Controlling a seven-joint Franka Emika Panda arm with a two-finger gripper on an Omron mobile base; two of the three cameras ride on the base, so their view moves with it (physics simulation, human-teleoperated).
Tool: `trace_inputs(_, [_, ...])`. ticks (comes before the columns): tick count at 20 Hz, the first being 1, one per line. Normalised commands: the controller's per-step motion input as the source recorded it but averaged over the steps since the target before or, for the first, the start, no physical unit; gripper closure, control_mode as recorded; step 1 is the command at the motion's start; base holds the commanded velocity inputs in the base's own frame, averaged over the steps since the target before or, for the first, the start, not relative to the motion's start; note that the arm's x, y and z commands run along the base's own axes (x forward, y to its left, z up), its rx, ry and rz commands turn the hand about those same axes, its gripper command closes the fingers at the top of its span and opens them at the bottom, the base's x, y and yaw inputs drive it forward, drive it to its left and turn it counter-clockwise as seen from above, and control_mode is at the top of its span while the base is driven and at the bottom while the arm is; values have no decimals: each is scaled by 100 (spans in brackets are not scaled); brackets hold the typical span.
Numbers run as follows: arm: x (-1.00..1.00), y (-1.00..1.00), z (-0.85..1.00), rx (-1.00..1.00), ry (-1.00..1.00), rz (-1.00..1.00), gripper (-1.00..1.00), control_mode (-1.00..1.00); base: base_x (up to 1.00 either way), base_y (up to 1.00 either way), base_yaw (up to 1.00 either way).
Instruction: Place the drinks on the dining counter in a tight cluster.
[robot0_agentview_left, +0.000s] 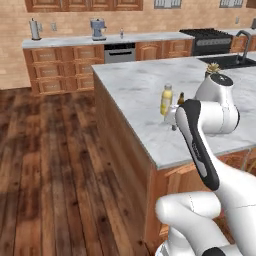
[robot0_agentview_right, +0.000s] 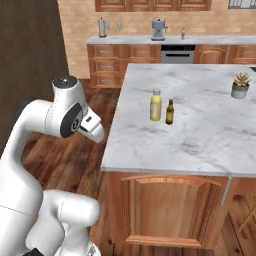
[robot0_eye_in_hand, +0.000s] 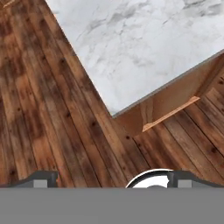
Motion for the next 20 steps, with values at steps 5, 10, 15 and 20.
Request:
trace_inputs(5, [0, 0, 0, 0, 0, 0, -100, 100, 47, 100, -16])
trace_inputs(10, [0, 0, 0, 0, 0, 0, -100, 100, 97, 100, -30])
trace_inputs(15, [0, 0, 0, 0, 0, 0, -100, 100, 100, 100, -41])
trace_inputs(20, [0, 0, 0, 0, 0, 0, -100, 100, 100, 100, -47])
